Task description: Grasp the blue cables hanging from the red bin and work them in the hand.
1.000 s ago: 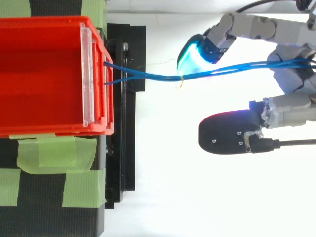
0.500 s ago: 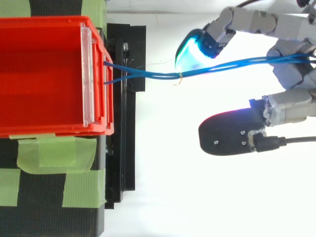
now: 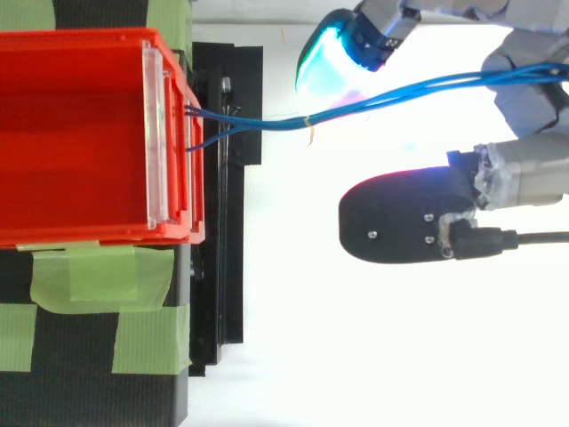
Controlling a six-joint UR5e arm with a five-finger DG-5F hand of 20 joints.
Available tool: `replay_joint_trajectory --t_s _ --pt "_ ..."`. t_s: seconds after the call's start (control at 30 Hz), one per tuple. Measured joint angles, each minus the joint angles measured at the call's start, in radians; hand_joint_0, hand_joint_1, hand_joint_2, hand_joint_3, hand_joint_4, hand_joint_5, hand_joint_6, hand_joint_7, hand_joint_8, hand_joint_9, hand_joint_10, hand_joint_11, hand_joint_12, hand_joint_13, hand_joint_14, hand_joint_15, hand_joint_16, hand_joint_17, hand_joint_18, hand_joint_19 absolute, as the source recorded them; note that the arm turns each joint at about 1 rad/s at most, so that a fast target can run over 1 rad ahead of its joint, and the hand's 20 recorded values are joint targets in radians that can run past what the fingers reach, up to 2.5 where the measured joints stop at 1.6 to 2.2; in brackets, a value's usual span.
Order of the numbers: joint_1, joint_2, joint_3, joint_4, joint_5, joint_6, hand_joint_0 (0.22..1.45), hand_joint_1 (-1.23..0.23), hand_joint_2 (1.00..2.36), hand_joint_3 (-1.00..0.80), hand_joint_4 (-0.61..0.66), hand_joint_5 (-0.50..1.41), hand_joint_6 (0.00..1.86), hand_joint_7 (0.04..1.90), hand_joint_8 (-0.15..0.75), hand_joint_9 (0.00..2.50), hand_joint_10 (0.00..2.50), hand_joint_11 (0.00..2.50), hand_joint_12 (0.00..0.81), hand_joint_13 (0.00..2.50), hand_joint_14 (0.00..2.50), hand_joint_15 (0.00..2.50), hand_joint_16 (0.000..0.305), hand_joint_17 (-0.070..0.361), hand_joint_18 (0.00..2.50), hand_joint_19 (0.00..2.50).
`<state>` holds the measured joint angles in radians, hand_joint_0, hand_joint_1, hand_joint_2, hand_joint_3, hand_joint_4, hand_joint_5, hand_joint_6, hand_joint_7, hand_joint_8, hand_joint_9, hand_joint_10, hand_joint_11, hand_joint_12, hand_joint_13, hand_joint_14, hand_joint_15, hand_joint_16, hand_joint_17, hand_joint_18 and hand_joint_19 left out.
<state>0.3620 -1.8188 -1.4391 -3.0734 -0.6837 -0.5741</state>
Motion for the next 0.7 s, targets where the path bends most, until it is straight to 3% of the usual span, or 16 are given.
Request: replay_joint_trajectory --t_s 0.17,0.23,0.3,0.7 --pt "0.001 0.000 0.002 0.005 0.004 -0.005 1.07 -0.65 1.03 -0.40 0.41 0.33 0.02 1.05 0.455 1.81 2.50 2.50 0.533 1.89 2.50 1.40 0.203 0.153 2.50 0.76" --pt "0.001 0.000 0.002 0.009 0.005 -0.007 1.04 -0.64 1.02 -0.46 0.41 0.33 0.02 1.05 0.455 1.81 2.50 2.50 0.533 1.89 2.50 1.40 0.203 0.153 2.50 0.76" --pt "0.001 0.000 0.002 0.014 0.006 -0.009 1.00 -0.63 1.02 -0.62 0.42 0.32 0.02 1.05 0.455 1.81 2.50 2.50 0.533 1.89 2.50 1.40 0.203 0.153 2.50 0.76" --pt "0.002 0.000 0.002 0.043 0.009 -0.025 0.95 -0.65 1.01 -0.75 0.45 0.45 0.02 1.19 0.455 1.81 2.50 2.50 0.533 1.89 2.50 1.40 0.203 0.153 2.50 0.76"
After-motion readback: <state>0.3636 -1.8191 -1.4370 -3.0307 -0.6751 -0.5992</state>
